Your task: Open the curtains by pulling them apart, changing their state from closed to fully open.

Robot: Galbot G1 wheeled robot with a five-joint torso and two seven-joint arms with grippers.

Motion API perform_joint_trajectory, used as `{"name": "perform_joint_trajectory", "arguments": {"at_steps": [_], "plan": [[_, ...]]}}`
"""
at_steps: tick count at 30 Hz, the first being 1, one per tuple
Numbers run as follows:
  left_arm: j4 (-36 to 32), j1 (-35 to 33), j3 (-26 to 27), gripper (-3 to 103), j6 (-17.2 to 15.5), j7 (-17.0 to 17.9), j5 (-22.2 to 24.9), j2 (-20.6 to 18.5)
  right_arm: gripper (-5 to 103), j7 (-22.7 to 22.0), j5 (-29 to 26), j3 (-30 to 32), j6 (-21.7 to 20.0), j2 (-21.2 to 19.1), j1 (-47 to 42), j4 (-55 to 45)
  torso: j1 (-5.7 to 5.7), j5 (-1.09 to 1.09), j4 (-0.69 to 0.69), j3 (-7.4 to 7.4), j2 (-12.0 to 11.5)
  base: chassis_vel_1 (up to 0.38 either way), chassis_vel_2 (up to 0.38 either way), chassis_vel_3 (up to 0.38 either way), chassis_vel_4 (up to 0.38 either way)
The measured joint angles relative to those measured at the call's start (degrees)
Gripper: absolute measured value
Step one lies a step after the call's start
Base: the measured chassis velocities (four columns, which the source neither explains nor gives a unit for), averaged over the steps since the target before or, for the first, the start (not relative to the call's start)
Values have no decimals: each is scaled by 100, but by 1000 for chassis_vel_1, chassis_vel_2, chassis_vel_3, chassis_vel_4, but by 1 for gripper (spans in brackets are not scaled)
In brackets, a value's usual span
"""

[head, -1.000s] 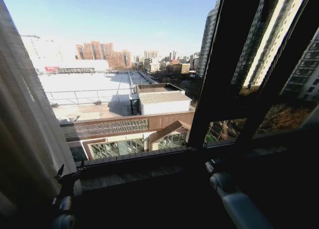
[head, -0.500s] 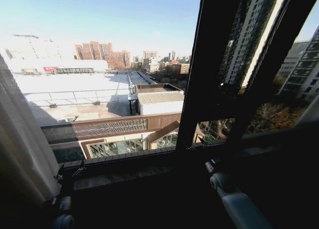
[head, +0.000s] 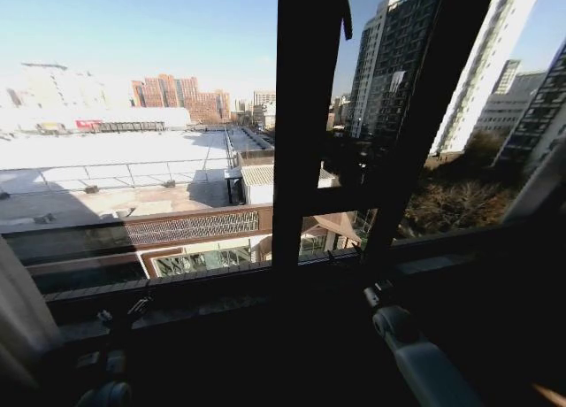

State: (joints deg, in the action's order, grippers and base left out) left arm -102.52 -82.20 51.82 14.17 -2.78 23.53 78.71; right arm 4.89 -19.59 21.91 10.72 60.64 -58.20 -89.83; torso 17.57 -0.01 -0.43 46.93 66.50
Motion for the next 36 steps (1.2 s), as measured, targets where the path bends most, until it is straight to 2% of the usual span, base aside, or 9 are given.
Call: {"name": "perform_joint_trajectory", "arguments": {"at_steps": [36], "plan": [[0,0,1,100,-1,-3,0,0,100,0,0,0,0,0,0,0,2,4,-1,0,0,-355,-352,352,352]]}}
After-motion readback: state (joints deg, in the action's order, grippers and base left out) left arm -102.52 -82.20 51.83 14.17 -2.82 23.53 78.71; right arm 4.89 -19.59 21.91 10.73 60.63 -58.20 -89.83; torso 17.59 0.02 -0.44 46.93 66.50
